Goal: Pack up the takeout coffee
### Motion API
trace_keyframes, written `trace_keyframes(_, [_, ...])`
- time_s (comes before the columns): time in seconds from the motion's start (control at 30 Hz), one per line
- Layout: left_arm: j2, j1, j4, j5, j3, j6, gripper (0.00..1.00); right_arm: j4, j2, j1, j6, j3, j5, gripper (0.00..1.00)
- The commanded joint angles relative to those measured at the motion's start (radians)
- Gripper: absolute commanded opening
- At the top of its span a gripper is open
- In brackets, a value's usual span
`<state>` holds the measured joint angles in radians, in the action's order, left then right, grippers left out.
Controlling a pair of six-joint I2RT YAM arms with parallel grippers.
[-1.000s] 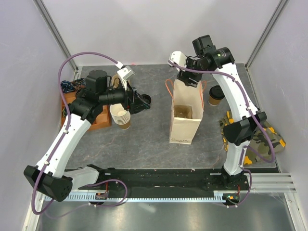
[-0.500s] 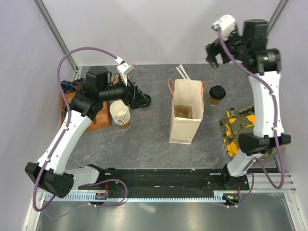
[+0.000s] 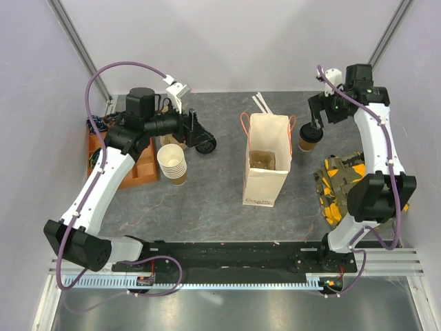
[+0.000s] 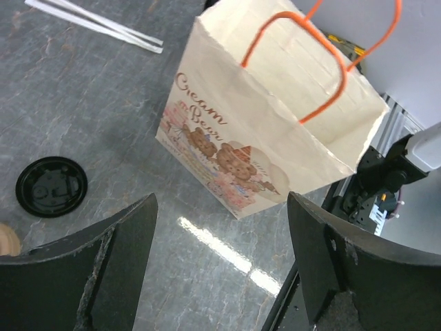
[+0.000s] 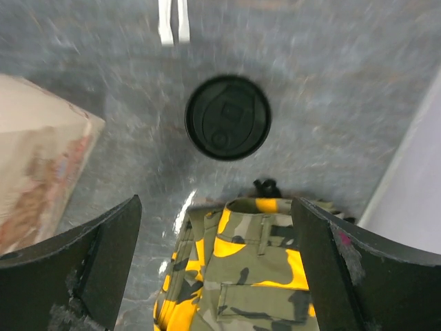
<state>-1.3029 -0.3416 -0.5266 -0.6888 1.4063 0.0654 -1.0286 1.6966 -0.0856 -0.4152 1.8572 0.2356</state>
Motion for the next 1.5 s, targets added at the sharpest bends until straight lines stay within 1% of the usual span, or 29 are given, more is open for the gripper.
trace_keyframes(0.0, [-0.019, 0.049, 0.011, -0.029, 0.056, 0.053, 0.84, 0.117, 0.026, 0.000, -0.002, -0.073, -0.058, 0.98])
trace_keyframes(0.13, [-0.024, 0.084, -0.003, -0.035, 0.068, 0.062, 0.84, 0.176, 0.070, 0.001, 0.006, -0.110, -0.065, 0.98])
trace_keyframes(0.5, [-0.033, 0.102, -0.023, -0.038, 0.072, 0.062, 0.84, 0.243, 0.202, 0.000, 0.072, -0.116, -0.019, 0.98])
trace_keyframes(0.97, [-0.052, 0.107, -0.035, -0.038, 0.079, 0.059, 0.84, 0.331, 0.247, 0.007, 0.087, -0.199, -0.022, 0.98])
trace_keyframes(1.07, [-0.058, 0.107, -0.033, -0.037, 0.083, 0.060, 0.84, 0.338, 0.248, 0.007, 0.084, -0.207, -0.027, 0.96])
trace_keyframes(1.23, [-0.067, 0.108, -0.035, -0.037, 0.085, 0.060, 0.83, 0.349, 0.248, 0.010, 0.078, -0.230, -0.030, 0.90])
trace_keyframes(1.47, [-0.068, 0.108, -0.033, -0.040, 0.082, 0.062, 0.83, 0.374, 0.233, 0.029, 0.061, -0.270, -0.064, 0.85])
